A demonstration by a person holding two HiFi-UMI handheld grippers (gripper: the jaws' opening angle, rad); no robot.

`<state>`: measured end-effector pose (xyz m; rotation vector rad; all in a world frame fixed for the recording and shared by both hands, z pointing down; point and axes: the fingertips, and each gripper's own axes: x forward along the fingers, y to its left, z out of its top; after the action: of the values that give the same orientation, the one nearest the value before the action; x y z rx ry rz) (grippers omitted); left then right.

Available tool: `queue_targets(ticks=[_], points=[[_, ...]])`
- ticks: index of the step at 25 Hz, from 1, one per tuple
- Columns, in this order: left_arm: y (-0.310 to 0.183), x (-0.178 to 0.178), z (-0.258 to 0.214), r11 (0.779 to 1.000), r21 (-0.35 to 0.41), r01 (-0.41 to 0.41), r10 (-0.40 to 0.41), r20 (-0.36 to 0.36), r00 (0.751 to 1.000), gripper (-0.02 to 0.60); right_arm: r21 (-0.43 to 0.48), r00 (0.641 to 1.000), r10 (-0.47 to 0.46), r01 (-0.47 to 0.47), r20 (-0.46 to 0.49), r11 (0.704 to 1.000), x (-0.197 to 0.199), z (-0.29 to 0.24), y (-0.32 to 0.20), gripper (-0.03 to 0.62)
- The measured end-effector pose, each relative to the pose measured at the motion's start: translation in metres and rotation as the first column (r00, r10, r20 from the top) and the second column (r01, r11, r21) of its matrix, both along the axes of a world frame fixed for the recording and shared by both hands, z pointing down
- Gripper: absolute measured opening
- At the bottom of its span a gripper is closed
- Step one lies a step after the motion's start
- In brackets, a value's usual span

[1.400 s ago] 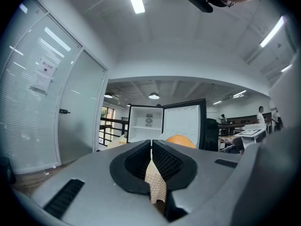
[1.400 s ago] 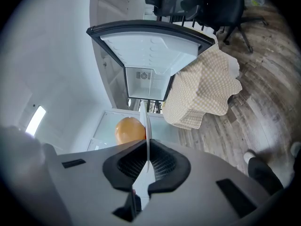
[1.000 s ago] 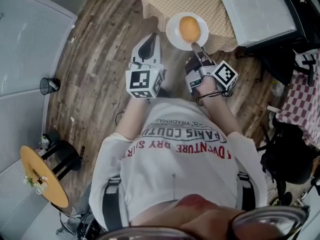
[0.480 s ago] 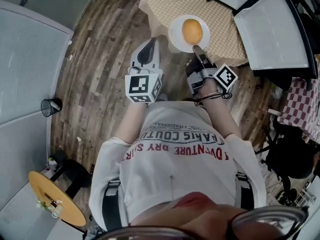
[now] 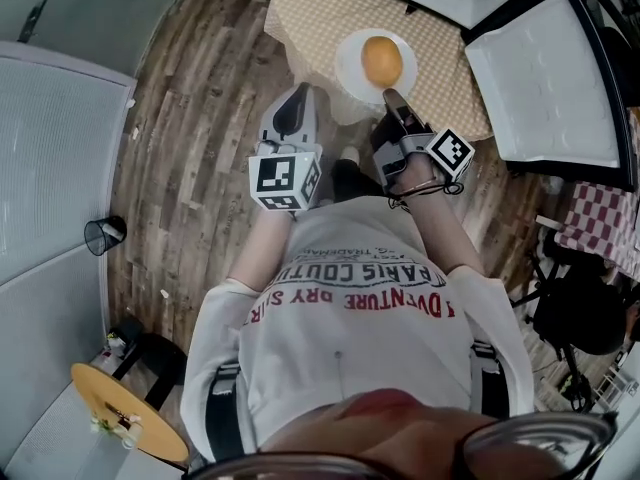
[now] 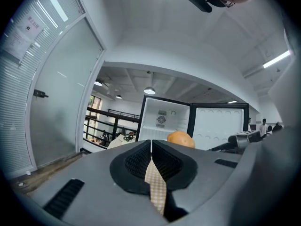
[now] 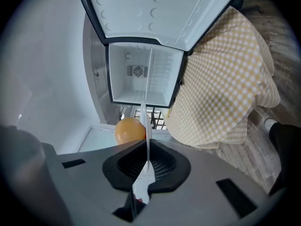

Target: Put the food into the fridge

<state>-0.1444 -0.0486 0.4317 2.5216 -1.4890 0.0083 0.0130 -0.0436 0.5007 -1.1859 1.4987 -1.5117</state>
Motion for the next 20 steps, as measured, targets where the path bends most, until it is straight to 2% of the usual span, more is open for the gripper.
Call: queue_targets(ticks=[6, 13, 20], points=[[-0.066, 0.030, -0.018, 0.999, 0.031, -0.011, 0.011, 0.020, 1.000, 0.028, 0.036, 1.000, -0.010, 0.009, 0.027, 0.999, 0.019, -0.014, -0.068, 0.034], [-0.129, 0.073, -0.020, 1.000, 0.019, -0.012, 0.012, 0.033, 0.999, 0.028, 0.049, 1.000, -0.006, 0.005, 0.023, 0.999, 0.066, -0.019, -0.128, 0.034], [-0.177, 0.107, -0.020, 0.998, 0.011, -0.060, 0.059, 0.052, 0.997, 0.028, 0.046, 0.998, 0.055, -0.056, 0.037, 0.997, 0.102, -0.018, -0.168, 0.034]])
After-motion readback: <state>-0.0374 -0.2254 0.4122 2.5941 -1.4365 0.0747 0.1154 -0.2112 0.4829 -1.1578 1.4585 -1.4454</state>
